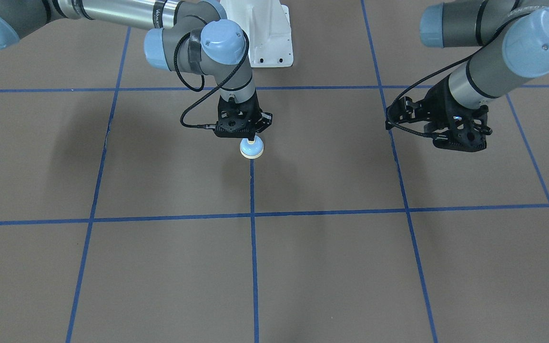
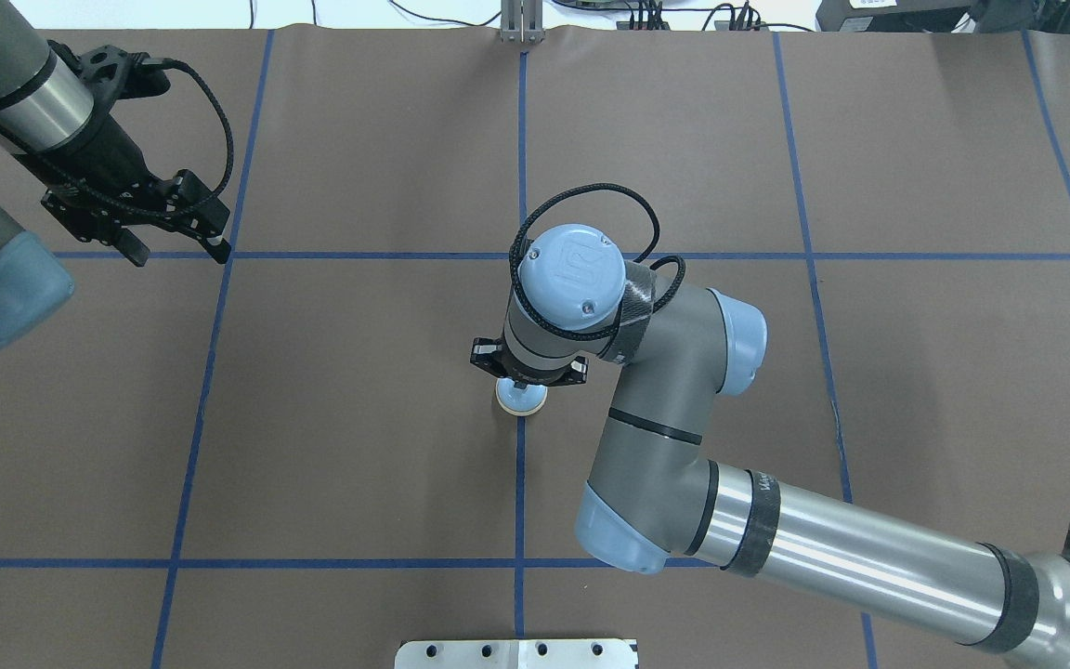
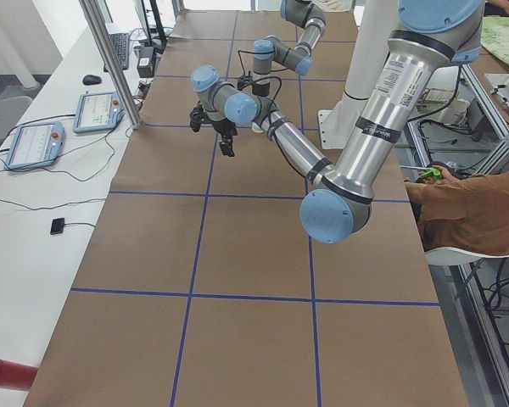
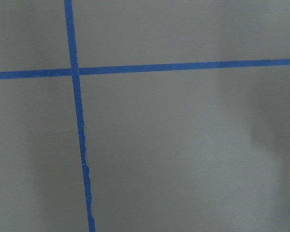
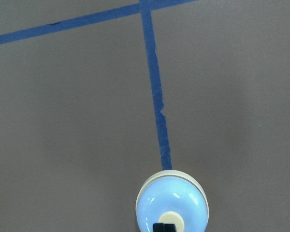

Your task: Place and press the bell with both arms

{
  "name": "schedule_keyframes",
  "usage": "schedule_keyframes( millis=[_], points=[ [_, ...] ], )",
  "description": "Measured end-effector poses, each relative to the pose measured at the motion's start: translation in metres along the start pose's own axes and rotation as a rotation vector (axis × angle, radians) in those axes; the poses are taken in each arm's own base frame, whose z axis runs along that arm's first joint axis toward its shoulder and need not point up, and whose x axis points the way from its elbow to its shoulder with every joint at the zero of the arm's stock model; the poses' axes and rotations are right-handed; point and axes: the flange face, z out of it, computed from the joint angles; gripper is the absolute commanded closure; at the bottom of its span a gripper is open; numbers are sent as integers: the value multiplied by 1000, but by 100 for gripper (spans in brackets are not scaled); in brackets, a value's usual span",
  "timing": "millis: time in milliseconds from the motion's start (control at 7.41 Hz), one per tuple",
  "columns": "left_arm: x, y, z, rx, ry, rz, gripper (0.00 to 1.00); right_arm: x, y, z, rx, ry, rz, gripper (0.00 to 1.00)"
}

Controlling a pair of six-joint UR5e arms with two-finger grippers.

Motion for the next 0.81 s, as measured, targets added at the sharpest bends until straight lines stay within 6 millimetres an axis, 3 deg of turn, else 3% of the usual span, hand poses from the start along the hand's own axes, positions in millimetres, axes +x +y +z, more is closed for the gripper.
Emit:
schedule_keyframes(
  millis=[270, 540, 675, 810],
  points=[
    [1, 2, -2, 4, 1, -1, 1, 2, 0, 10, -4, 18, -1, 100],
    [3, 4, -6, 10, 4, 1, 1, 2, -1, 7, -7, 13, -15, 100],
    [3, 4, -6, 11, 5, 1, 1, 4, -8, -7, -6, -6, -11, 100],
    [2, 4, -6, 11, 4, 2, 1, 22, -23, -26, -12, -26, 3, 100]
  ],
)
